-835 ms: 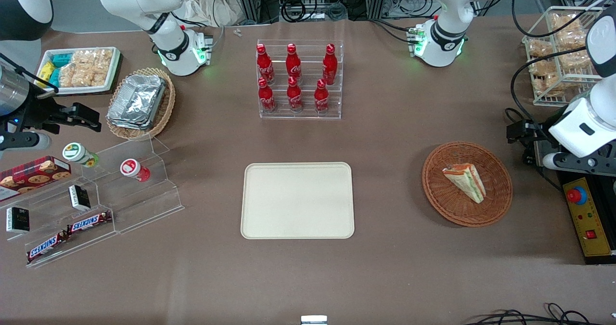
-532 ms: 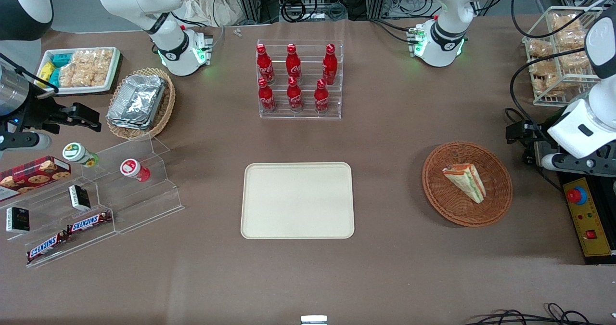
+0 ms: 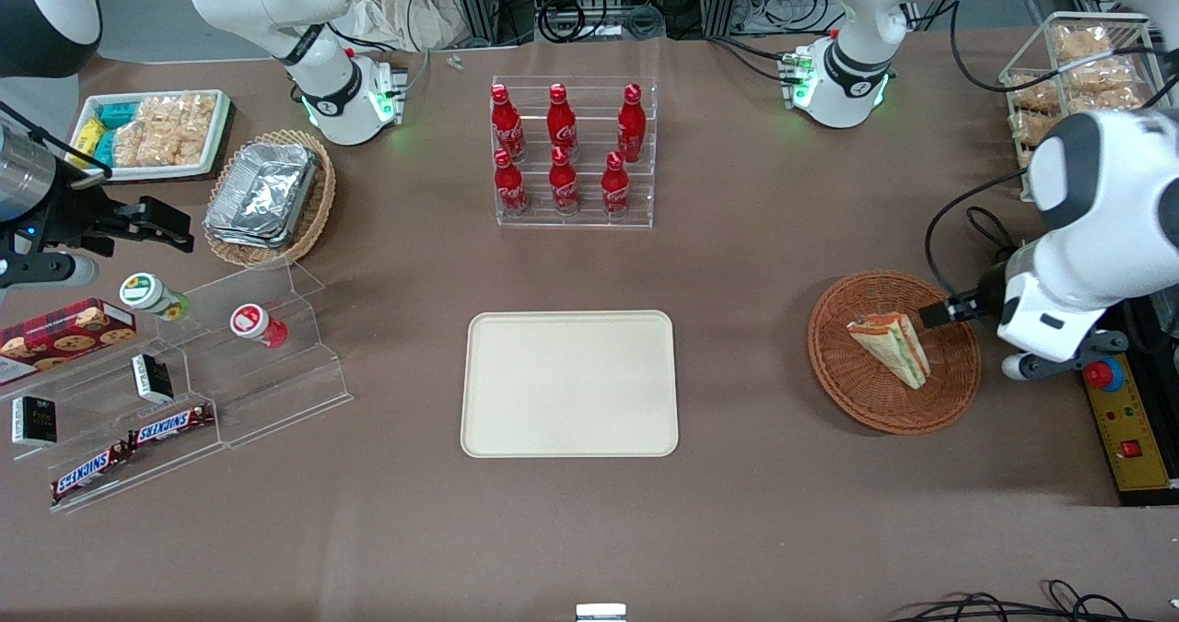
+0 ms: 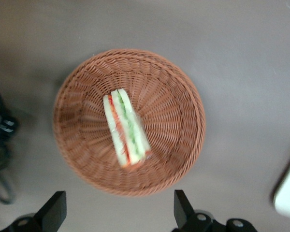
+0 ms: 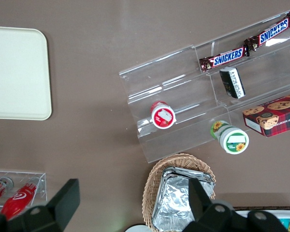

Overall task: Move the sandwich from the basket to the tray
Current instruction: 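Move the left gripper over the wrapped sandwich in the wicker basket, then lower the left gripper and close it on the wrapped sandwich, then lift the sandwich and carry it with the left gripper over the cream tray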

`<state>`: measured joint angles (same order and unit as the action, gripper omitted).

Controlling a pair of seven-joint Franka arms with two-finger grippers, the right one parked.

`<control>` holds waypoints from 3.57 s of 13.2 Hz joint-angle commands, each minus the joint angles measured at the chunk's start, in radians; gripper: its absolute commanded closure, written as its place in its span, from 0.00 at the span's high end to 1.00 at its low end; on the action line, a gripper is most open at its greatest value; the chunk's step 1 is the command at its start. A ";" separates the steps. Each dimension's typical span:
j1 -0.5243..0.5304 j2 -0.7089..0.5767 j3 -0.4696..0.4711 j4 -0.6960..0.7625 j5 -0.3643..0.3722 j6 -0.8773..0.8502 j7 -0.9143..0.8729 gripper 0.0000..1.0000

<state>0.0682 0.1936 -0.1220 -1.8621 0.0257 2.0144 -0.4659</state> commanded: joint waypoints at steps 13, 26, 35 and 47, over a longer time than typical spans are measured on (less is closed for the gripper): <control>-0.007 0.122 0.027 -0.286 0.026 0.440 -0.418 0.98; -0.041 0.113 0.025 0.203 0.028 -0.123 -0.389 0.00; -0.307 0.302 -0.123 0.684 0.029 -0.372 -0.244 0.00; -0.524 0.701 -0.117 0.698 0.161 0.029 -0.220 0.00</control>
<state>-0.4226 0.8450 -0.2506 -1.2215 0.1685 2.0288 -0.6719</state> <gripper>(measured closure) 0.833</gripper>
